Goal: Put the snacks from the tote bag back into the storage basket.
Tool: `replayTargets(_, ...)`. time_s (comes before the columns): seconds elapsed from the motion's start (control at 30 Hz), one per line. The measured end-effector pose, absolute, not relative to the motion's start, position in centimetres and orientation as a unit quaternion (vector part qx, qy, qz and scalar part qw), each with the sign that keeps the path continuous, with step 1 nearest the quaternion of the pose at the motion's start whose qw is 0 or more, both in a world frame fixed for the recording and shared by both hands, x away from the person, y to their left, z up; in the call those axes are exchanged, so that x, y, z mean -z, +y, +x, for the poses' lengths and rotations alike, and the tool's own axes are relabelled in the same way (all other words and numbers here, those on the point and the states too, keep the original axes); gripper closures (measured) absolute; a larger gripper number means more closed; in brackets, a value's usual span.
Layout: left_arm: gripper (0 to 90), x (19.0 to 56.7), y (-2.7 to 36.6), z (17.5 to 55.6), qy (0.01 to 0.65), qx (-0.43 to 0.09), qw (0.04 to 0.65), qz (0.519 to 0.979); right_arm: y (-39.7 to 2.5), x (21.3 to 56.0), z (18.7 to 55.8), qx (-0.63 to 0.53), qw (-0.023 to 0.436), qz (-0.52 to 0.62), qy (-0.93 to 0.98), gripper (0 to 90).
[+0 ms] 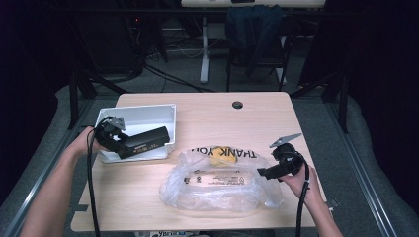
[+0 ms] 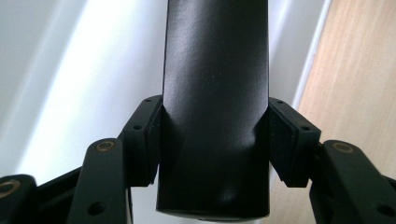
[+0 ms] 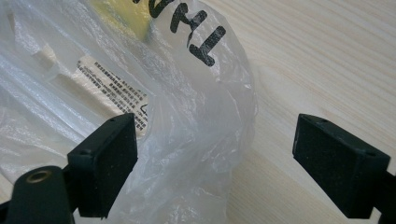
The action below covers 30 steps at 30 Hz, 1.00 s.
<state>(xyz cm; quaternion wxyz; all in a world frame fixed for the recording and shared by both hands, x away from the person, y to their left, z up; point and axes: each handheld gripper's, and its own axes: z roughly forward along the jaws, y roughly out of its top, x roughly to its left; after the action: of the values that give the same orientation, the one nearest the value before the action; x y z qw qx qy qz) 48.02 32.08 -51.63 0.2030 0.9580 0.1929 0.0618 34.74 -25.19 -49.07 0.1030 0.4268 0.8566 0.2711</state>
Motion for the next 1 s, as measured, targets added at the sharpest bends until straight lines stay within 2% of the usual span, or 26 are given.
replayTargets(0.1,41.7,51.8,32.0,48.2,0.195,-0.061,0.195,0.959,-25.2,49.1,34.7,-0.273,0.101,0.428,0.856,13.3)
replayTargets(0.2,31.1,51.7,32.3,48.4,0.228,-0.058,0.208,0.949,-25.3,49.1,34.7,-0.276,0.099,0.425,0.856,13.3)
replayTargets(0.3,24.9,50.8,32.7,48.4,0.260,-0.071,0.235,0.934,-25.3,49.0,34.6,-0.275,0.102,0.426,0.856,13.3)
replayTargets(0.4,31.9,49.6,32.4,48.6,0.286,-0.096,0.268,0.915,-25.2,49.0,34.6,-0.276,0.101,0.425,0.856,13.4)
replayTargets(0.47,46.0,49.0,31.1,48.8,0.316,-0.118,0.287,0.897,-25.2,49.0,34.6,-0.277,0.103,0.426,0.855,13.4)
replayTargets(0.5,47.9,49.0,30.4,49.0,0.329,-0.123,0.295,0.889,-25.2,48.9,34.6,-0.277,0.105,0.426,0.855,13.5)
replayTargets(0.53,57.4,49.0,29.6,49.0,0.344,-0.131,0.300,0.880,-25.3,48.9,34.6,-0.276,0.106,0.426,0.855,13.6)
replayTargets(0.63,70.4,49.9,27.1,49.6,0.386,-0.151,0.294,0.861,-25.4,48.8,34.6,-0.271,0.107,0.425,0.857,13.9)
replayTargets(0.73,75.5,50.8,25.3,50.4,0.414,-0.163,0.286,0.849,-25.2,48.9,34.5,-0.275,0.107,0.424,0.856,14.1)
replayTargets(0.8,76.4,51.4,24.5,51.0,0.427,-0.149,0.284,0.845,-25.2,48.8,34.5,-0.273,0.111,0.423,0.857,14.2)
replayTargets(1.0,77.9,52.0,23.2,51.2,0.422,-0.120,0.264,0.859,-25.4,48.6,34.3,-0.277,0.115,0.423,0.855,14.2)
